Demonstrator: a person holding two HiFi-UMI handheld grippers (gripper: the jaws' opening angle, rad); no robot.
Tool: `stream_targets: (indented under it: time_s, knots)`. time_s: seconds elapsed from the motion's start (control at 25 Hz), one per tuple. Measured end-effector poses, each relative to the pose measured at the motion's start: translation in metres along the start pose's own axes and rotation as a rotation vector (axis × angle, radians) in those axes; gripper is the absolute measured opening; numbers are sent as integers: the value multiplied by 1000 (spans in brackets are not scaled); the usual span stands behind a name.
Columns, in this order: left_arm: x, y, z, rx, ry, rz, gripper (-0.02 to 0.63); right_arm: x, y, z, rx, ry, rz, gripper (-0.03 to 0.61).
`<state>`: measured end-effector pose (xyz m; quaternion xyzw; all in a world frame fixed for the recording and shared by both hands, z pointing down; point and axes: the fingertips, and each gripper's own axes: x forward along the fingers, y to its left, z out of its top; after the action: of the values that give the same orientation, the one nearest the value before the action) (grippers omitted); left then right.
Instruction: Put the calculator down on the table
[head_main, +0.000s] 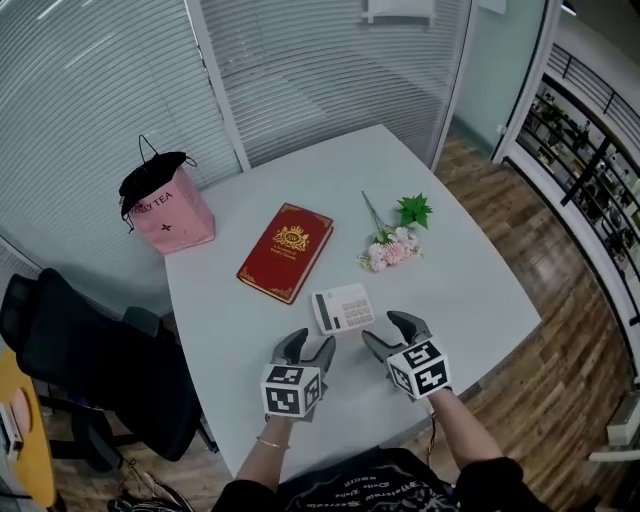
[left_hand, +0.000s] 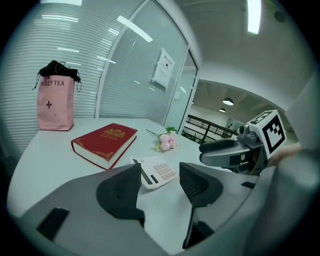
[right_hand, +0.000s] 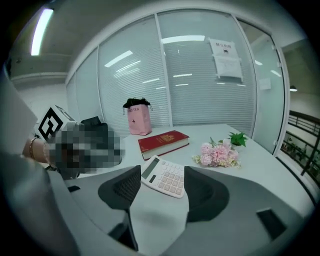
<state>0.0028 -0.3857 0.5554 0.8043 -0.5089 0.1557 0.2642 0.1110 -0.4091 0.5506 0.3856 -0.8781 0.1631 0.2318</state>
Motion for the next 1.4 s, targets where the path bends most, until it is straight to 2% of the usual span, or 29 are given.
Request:
stream_targets:
  time_s: [0.16,0.32,0.4,0.52,0.68,0.92,1.0,1.08,1.2,1.28,1.36,1.4]
  knots:
    - [-32,-15,-8,60,-9,-15,255,-35,22,11,-34,-91,-33,268]
    - [-68,-28,-10,97,-105,-18,258,-66,45,15,-54,-167,-63,268]
    - [-84,-34,-15,141,-152,-10,258,-82,56,15,-71,-206,-90,268]
    - [-105,-47,-33,193,-174,-28,258,-101,73,3,-79,-230,-122,267]
    - [-128,-60,-55,149,-195,-66,258,-117,95,-25,-73,-211,-141,267]
    - [-141,-65,-69,150,-192,-66,258,-125,113,-50,-77,-193,-151,267]
    - [-142,-65,-68,135,-191,-69,258,-125,114,-47,-107,-224,-155,264]
    - [-142,-64,-66,129,-201,-67,258,-126,116,-40,-168,-298,-148,254]
    - [-146,-66,-63,134,-222,-51,243,-129,121,-35,-214,-336,-142,190]
    - [-149,-69,-61,128,-232,-42,155,-130,120,-35,-217,-330,-155,123]
    - [-148,-72,-61,114,-231,-69,48,-133,119,-30,-184,-371,-155,25]
    - [-147,-74,-62,110,-229,-88,41,-134,120,-26,-157,-402,-140,11]
